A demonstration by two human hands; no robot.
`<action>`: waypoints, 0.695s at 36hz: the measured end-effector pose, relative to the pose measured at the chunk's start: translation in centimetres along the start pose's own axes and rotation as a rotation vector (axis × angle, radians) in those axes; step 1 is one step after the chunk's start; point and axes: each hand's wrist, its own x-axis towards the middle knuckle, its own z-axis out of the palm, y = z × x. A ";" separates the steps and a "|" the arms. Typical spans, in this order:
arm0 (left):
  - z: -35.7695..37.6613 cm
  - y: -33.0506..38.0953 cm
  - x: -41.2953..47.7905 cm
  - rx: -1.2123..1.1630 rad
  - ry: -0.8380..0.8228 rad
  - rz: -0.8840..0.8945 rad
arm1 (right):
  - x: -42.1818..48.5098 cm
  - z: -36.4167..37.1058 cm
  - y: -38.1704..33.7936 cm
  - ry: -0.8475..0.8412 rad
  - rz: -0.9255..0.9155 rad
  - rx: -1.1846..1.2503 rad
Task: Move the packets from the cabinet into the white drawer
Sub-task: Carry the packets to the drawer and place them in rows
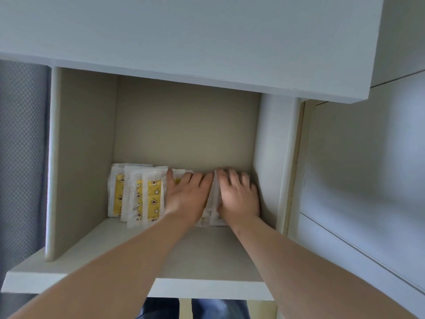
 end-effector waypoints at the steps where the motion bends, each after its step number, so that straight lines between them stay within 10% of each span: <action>1: -0.2 -0.2 0.3 -0.021 0.006 -0.001 | 0.0 0.0 0.0 -0.014 -0.001 0.020; 25: 0.3 -5.3 -0.8 -0.264 -0.018 -0.089 | 0.0 -0.4 -1.0 -0.032 0.121 0.305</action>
